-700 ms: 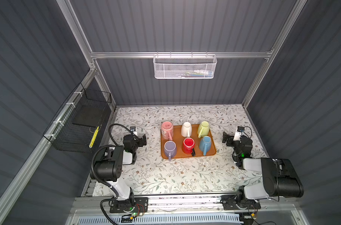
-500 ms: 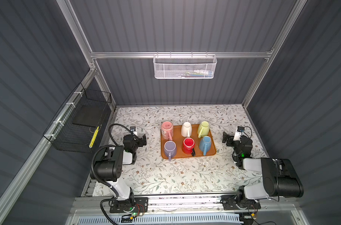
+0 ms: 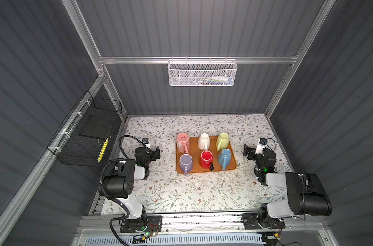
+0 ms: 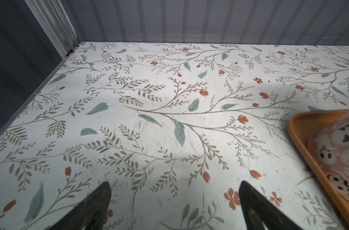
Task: Turn the mug right side up
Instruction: Pick up the mug from the tray.
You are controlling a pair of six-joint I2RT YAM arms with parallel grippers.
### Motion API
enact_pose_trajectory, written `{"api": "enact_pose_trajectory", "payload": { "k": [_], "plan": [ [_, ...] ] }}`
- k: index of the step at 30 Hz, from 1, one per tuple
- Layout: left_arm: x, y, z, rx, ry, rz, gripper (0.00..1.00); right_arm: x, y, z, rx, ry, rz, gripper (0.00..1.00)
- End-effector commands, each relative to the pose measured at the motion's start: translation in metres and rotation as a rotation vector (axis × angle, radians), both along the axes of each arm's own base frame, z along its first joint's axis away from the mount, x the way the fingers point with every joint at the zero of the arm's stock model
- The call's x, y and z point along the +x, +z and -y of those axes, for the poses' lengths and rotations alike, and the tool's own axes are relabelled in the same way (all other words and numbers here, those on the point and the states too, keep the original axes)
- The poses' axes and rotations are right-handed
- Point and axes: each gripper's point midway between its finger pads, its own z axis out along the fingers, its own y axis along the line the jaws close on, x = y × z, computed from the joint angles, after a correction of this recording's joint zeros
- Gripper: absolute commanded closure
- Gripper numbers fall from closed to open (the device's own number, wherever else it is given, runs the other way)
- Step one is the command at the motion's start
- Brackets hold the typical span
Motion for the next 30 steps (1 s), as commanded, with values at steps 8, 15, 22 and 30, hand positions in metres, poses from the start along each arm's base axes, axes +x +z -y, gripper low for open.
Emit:
{"api": "enact_pose_trajectory", "payload": {
  "k": [8,15,22,30],
  "plan": [
    [-0.001,-0.005,-0.001,0.025,0.006,-0.014,0.0,0.005,0.004,0.001,0.017,0.008,0.007,0.01],
    [0.0,-0.001,-0.014,0.04,0.087,-0.012,0.01,0.004,0.004,0.002,0.016,0.007,0.009,0.03],
    [-0.01,0.055,-0.033,0.121,0.283,0.028,0.06,0.01,0.079,0.004,-0.03,-0.065,-0.044,0.15],
    [-0.017,0.156,0.03,0.252,0.267,0.145,0.11,-0.033,0.118,-0.034,0.011,-0.143,-0.089,0.16]
  ]
}}
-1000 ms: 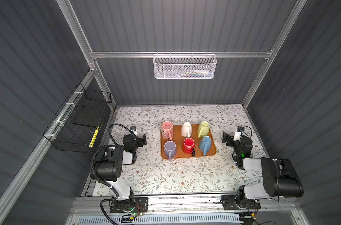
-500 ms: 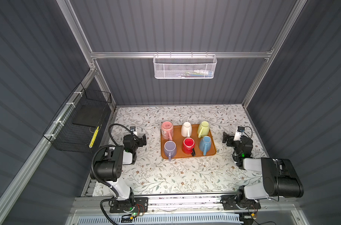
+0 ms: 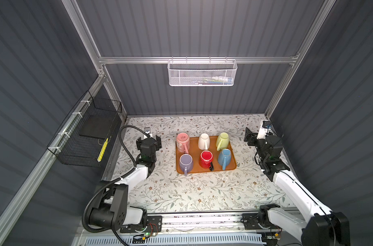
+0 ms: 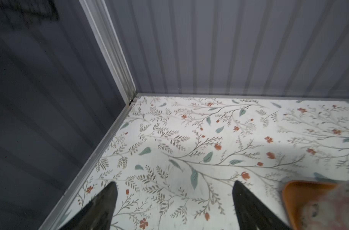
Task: Turn the mug right side up
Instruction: Pick up the mug from the tray.
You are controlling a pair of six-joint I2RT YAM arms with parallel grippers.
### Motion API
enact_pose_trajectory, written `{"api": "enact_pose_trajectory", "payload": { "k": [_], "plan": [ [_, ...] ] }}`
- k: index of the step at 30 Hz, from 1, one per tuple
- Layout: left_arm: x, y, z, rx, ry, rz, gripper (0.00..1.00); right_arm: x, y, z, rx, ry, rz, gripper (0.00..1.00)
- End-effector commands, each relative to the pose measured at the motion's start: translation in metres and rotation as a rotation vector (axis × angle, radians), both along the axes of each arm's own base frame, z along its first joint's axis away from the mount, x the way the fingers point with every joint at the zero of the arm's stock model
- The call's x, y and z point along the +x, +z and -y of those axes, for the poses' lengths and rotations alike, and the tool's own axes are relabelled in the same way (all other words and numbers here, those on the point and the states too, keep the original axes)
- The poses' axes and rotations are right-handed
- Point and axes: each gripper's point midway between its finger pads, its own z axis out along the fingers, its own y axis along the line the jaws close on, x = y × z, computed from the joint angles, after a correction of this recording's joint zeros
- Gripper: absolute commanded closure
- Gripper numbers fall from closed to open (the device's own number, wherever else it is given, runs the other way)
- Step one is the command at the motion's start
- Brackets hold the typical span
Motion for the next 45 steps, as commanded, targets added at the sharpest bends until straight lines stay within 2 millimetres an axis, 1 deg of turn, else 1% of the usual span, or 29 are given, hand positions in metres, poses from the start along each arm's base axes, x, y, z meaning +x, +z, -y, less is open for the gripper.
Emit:
{"api": "enact_pose_trajectory", "payload": {
  "k": [1,3,4,6,9,12,14,15,17,22,29,32,38,41,45],
  "plan": [
    [-0.014,0.026,0.011,0.085,0.039,-0.009,0.11,-0.029,-0.044,0.004,0.036,-0.1,-0.221,0.17],
    [-0.022,0.04,0.031,0.075,-0.027,-0.011,0.13,-0.047,-0.047,-0.007,0.057,-0.083,-0.275,0.18],
    [-0.025,0.044,0.036,0.067,-0.039,-0.014,0.13,-0.055,-0.046,-0.013,0.057,-0.066,-0.298,0.19],
    [-0.031,0.051,0.046,0.028,-0.086,-0.025,0.13,-0.073,-0.044,-0.012,0.048,-0.09,-0.344,0.2],
    [-0.037,0.056,0.058,-0.016,-0.14,-0.034,0.14,-0.093,-0.054,-0.018,0.1,-0.082,-0.445,0.21],
    [-0.038,0.059,0.069,-0.056,-0.191,-0.044,0.14,-0.106,-0.083,-0.044,0.168,-0.021,-0.592,0.22],
    [-0.036,0.059,0.079,-0.069,-0.233,-0.062,0.15,-0.112,-0.106,-0.062,0.176,0.006,-0.681,0.23],
    [-0.035,0.06,0.082,-0.072,-0.247,-0.066,0.15,-0.115,-0.114,-0.069,0.175,0.021,-0.71,0.23],
    [-0.034,0.059,0.087,-0.071,-0.268,-0.08,0.15,-0.116,-0.125,-0.082,0.172,0.041,-0.75,0.23],
    [-0.034,0.054,0.094,-0.074,-0.304,-0.108,0.15,-0.113,-0.132,-0.109,0.195,0.116,-0.762,0.22],
    [-0.037,0.046,0.095,-0.065,-0.315,-0.138,0.14,-0.098,-0.169,-0.124,0.157,0.114,-0.836,0.23],
    [-0.039,0.043,0.093,-0.061,-0.309,-0.151,0.14,-0.092,-0.181,-0.128,0.144,0.103,-0.854,0.24],
    [-0.039,0.04,0.096,-0.078,-0.316,-0.163,0.14,-0.08,-0.196,-0.137,0.154,0.093,-0.863,0.28],
    [-0.04,0.041,0.096,-0.078,-0.316,-0.169,0.14,-0.082,-0.206,-0.135,0.154,0.075,-0.884,0.3],
    [-0.04,0.04,0.096,-0.075,-0.316,-0.177,0.14,-0.086,-0.215,-0.134,0.163,0.07,-0.896,0.33]
  ]
}}
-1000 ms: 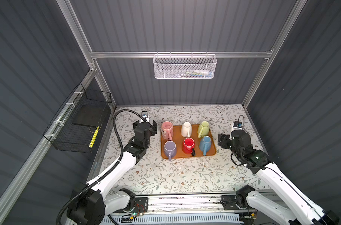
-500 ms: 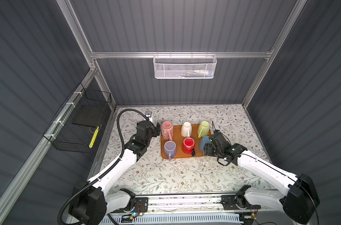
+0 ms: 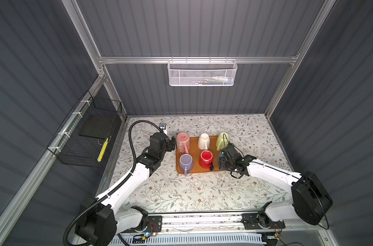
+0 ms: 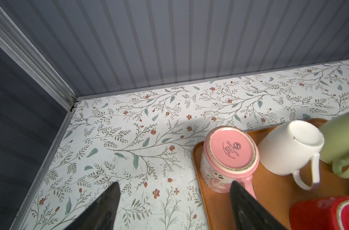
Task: Turn the mug right side up
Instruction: Pick up the mug from the tray.
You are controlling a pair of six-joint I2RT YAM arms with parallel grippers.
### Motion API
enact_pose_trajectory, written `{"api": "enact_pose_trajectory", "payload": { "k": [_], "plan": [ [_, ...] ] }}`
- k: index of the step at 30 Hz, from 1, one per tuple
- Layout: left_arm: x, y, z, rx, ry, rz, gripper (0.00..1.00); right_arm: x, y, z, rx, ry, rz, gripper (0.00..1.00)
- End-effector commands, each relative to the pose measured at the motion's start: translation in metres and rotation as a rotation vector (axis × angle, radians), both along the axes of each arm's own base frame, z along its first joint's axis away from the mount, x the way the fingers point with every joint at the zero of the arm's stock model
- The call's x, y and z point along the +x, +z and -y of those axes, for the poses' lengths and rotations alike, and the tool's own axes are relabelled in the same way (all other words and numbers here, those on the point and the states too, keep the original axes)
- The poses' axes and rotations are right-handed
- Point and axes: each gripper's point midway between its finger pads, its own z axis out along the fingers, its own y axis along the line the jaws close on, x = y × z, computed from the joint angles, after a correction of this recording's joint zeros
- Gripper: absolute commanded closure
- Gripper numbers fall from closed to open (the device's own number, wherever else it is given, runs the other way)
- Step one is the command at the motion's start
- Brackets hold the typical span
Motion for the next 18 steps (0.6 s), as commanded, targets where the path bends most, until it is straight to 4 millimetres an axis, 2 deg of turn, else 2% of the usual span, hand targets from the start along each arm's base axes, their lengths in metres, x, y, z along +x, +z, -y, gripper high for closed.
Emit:
{"api": "enact_pose_trajectory", "payload": {
  "k": [1,8,18],
  "plan": [
    [0.001,0.011,0.006,-0.022,-0.014,0.006,0.14,-0.003,-0.008,0.002,0.003,-0.017,-0.007,0.34],
    [0.002,0.01,0.009,-0.029,-0.023,-0.004,0.14,-0.007,-0.018,0.008,-0.03,-0.027,-0.025,0.39],
    [0.001,0.01,0.008,-0.02,-0.022,-0.008,0.14,-0.006,-0.026,0.005,-0.049,-0.029,-0.031,0.54]
  ]
}}
